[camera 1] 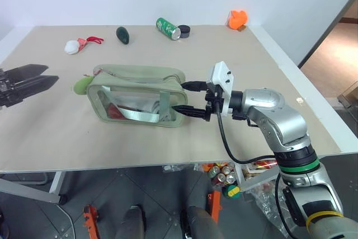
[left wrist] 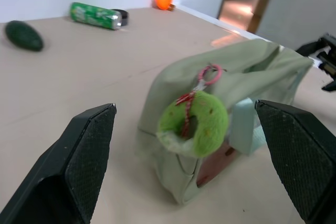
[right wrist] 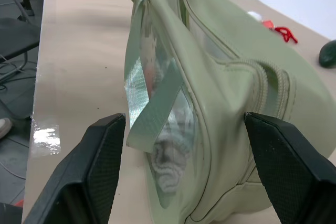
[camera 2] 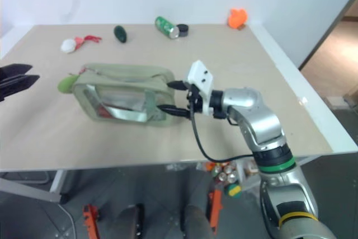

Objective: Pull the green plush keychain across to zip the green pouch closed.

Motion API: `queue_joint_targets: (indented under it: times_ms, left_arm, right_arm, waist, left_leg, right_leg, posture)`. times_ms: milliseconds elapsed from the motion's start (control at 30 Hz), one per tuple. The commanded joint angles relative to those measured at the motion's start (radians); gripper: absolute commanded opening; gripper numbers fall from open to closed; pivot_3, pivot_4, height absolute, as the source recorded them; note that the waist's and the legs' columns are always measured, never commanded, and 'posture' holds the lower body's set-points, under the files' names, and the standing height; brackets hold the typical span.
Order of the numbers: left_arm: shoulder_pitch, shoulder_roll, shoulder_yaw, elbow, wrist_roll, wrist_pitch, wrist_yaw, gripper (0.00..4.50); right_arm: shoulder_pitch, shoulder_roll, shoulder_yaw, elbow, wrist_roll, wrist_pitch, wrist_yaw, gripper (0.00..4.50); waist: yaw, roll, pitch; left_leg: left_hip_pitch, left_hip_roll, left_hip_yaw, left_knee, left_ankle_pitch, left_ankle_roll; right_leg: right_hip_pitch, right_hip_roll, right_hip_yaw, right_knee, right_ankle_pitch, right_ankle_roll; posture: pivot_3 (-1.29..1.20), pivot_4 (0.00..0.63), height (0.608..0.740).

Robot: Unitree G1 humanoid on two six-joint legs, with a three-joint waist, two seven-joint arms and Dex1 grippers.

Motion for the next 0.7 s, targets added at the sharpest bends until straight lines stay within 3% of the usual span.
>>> queue_joint_targets:
  times_ms: [33,267,500,700]
  left_arm:
    - [0.051,0.018,0.048,-0.128,-0.083,0.056,-0.004,4.42]
    - [0.101,0.016,0.054,-0.445,-0.298,0.227,0.026,4.42]
    - [0.056,0.031,0.038,-0.489,-0.375,0.265,0.091,4.42]
    - [0.043,0.031,0.022,-0.347,-0.3,0.202,0.15,4.42]
  right_arm:
    - [-0.042,0.017,-0.026,0.015,0.001,-0.022,0.007,2.52]
    - [-0.023,0.018,-0.021,0.006,-0.002,-0.035,0.028,0.12]
    - [-0.007,0.017,-0.027,-0.012,0.002,-0.031,0.026,0.05]
    - [-0.002,0.015,-0.02,-0.012,-0.018,-0.028,0.004,0.05]
  waist:
    - [-0.001,0.0,0.0]
    - [0.0,-0.001,0.0]
    - [-0.001,-0.001,0.0]
    - [-0.001,-0.001,0.0]
  left_leg:
    - [0.0,0.0,0.0,0.0,0.0,0.0]
    - [0.0,0.001,0.0,-0.001,0.0,0.0]
    - [0.001,0.002,-0.001,-0.001,0.0,0.0]
    - [0.001,0.002,0.0,-0.001,0.0,0.0]
  right_leg:
    - [0.0,0.0,0.0,0.0,0.0,0.0]
    - [0.0,0.001,-0.001,0.0,-0.001,-0.002]
    - [0.0,0.003,0.0,0.0,0.0,-0.002]
    - [0.0,0.003,0.0,0.0,-0.001,-0.002]
  posture:
    - [0.0,0.15,0.74]
    - [0.0,0.15,0.74]
    - [0.0,0.15,0.74]
    - [0.0,0.15,0.74]
